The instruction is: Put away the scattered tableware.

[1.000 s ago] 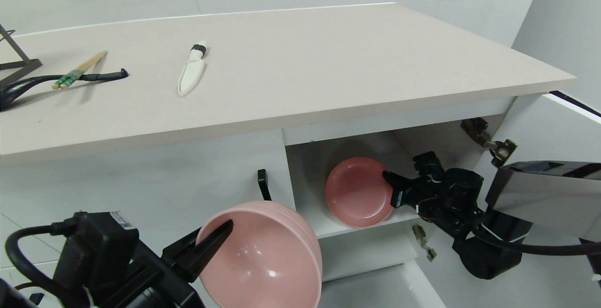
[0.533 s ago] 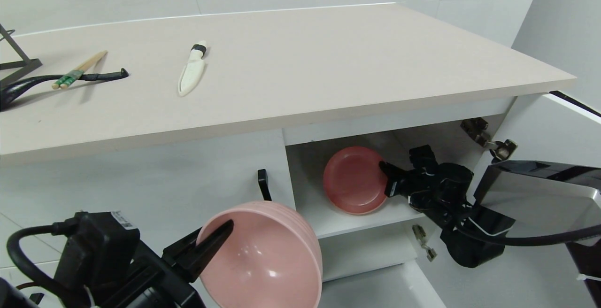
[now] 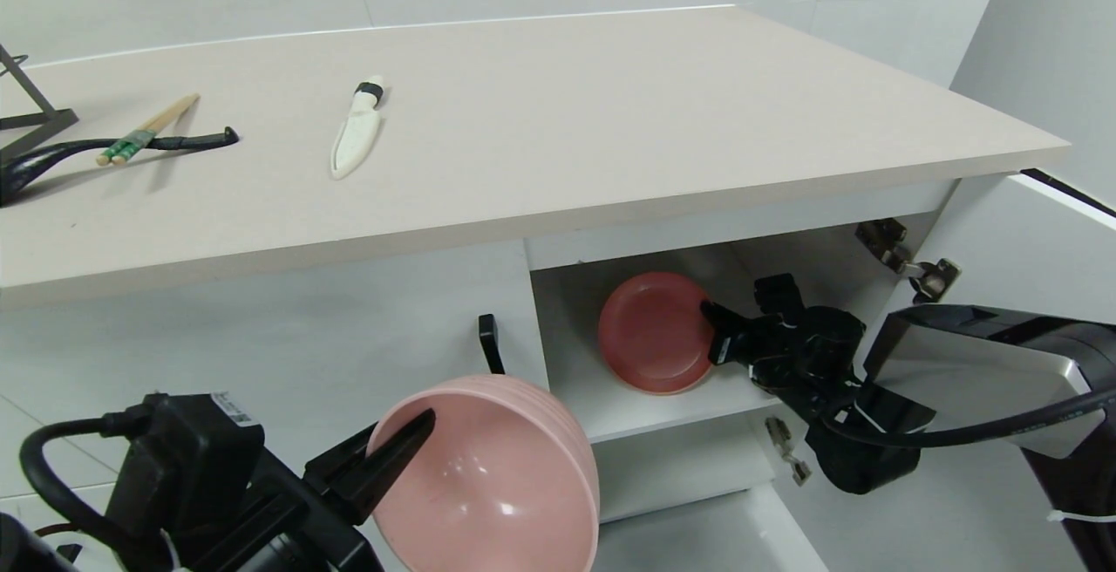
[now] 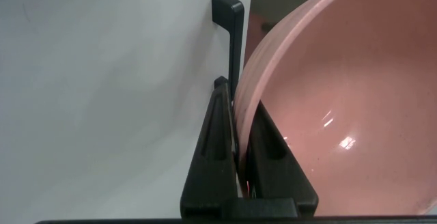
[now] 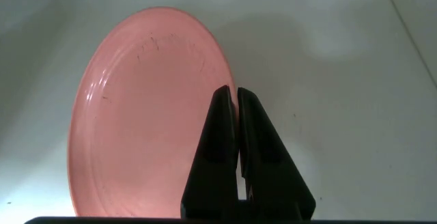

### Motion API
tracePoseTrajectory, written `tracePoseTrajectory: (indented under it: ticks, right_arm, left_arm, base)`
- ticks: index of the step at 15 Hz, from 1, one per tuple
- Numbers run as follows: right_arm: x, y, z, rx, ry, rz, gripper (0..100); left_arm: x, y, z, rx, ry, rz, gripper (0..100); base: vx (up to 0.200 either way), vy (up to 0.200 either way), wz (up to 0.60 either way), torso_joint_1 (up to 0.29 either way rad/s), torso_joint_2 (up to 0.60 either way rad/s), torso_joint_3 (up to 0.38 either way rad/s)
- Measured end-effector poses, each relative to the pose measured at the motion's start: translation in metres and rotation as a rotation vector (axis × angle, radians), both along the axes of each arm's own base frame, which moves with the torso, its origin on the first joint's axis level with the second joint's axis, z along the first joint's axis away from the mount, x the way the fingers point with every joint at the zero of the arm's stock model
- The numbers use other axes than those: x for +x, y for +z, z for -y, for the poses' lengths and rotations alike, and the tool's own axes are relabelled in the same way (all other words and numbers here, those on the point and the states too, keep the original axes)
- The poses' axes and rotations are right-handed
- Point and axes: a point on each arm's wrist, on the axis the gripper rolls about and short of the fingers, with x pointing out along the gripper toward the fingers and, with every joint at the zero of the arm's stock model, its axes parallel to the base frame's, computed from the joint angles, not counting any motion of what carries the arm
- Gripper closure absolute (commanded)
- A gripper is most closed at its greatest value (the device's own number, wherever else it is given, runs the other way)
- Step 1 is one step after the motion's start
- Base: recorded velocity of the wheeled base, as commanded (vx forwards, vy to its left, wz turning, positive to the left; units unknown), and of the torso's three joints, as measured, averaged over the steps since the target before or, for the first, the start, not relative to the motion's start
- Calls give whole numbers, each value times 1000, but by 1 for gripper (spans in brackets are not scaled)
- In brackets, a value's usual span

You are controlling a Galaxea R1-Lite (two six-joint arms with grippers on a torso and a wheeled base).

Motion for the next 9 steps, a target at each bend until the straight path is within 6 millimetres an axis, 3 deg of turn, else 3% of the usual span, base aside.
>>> tracePoseTrajectory:
  ticks: [2, 3, 6, 9]
  right_arm:
    - [-1, -3, 0, -5, 1, -9, 100]
    - [-1, -5, 0, -9, 0, -12, 0]
    - [0, -6, 0, -13, -14, -13, 0]
    - [-1, 6, 0, -9, -18, 18, 0]
  left_arm:
    - [0, 0, 0, 0, 0, 0, 100]
    - [0, 0, 0, 1, 0, -1, 100]
    - [0, 0, 0, 2, 0, -2, 100]
    - [0, -1, 0, 2, 0, -2, 100]
  base:
    - [0, 0, 0, 0, 0, 0]
    - [0, 0, 0, 0, 0, 0]
    - [0, 0, 0, 0, 0, 0]
    - [0, 0, 0, 0, 0, 0]
